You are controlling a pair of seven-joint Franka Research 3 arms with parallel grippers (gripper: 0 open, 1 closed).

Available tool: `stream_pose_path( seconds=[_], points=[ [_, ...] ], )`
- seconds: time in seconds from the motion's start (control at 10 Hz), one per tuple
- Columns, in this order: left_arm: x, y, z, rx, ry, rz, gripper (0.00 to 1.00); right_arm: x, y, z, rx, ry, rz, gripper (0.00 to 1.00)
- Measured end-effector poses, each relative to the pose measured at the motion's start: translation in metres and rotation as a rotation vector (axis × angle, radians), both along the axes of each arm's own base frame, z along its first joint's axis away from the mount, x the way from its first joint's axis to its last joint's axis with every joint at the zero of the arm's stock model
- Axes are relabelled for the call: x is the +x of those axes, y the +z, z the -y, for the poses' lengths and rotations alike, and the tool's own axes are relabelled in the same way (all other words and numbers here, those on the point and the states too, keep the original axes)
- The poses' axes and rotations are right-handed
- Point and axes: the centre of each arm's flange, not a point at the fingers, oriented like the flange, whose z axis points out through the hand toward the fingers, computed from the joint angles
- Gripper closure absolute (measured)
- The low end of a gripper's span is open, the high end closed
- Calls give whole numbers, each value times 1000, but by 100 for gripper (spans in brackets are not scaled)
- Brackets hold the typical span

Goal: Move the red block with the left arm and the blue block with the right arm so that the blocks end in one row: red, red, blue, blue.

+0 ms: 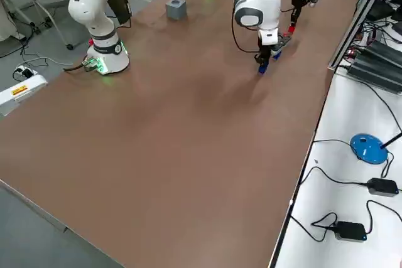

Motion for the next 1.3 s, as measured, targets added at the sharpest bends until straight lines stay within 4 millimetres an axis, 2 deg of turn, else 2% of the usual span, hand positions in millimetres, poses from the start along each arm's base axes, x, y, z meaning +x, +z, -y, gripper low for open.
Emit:
stream_pose_path(
  seconds=[0.2, 0.4, 0.5, 0.6, 0.7, 0.8, 0.9, 1.0, 1.1, 1.2, 1.3],
  points=[
    [-1, 0, 0, 7, 0, -13, 68, 2, 1, -7, 0, 1, -3, 70],
    [-2, 1, 0, 8, 0, -14, 44, 1, 1, -16, 1, -1, -10, 70],
    [1, 11, 0, 1, 2, -1, 28, 1, 1, -17, -2, 0, -11, 70],
    [4, 33, -1, -8, 8, 12, 14, 1, 1, -18, -4, 1, -11, 70],
    [5, 67, -5, -10, 20, 8, 1, 1, 1, -18, -5, 2, -11, 70],
    [7, 107, -17, -15, 23, 2, 0, 1, 0, -18, -6, 2, -11, 70],
    [9, 153, -39, -42, 20, -6, 0, 2, 0, -19, -6, 2, -11, 67],
    [11, 193, -73, -82, 13, -27, 0, 1, -2, -19, -6, 3, -13, 65],
    [11, 227, -117, -127, -1, -54, 0, 2, -3, -20, -6, 3, -12, 60],
    [5, 256, -157, -152, -12, -82, 0, 2, -4, -20, -6, 3, -13, 59],
    [-4, 279, -184, -151, -19, -104, 0, 2, -4, -20, -6, 4, -13, 56]
  ],
)
